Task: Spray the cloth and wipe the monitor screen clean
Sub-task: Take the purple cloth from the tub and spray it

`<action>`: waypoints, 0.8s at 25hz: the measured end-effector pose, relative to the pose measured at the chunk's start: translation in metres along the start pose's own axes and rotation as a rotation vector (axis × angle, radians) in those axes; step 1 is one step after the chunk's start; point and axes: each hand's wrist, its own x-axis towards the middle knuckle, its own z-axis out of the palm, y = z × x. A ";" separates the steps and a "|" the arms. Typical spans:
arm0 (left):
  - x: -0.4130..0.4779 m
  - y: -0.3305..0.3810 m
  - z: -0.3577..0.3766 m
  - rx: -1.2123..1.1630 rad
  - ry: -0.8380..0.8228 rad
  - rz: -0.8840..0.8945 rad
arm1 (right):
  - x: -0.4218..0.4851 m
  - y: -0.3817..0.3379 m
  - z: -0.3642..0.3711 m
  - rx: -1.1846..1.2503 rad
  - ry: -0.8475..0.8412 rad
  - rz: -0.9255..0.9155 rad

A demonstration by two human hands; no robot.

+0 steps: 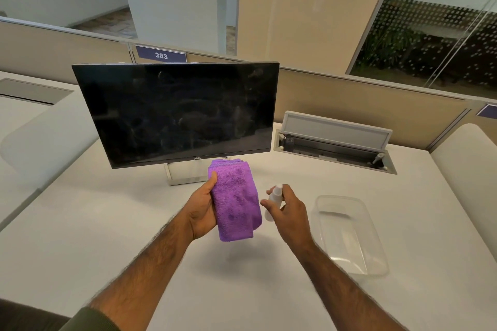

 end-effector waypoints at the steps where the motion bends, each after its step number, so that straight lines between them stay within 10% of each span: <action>1: 0.000 0.000 -0.003 0.002 0.004 -0.001 | -0.001 0.008 0.001 0.004 0.021 0.036; 20: -0.001 -0.002 -0.022 0.030 0.027 -0.033 | -0.011 0.056 0.019 -0.201 -0.026 0.174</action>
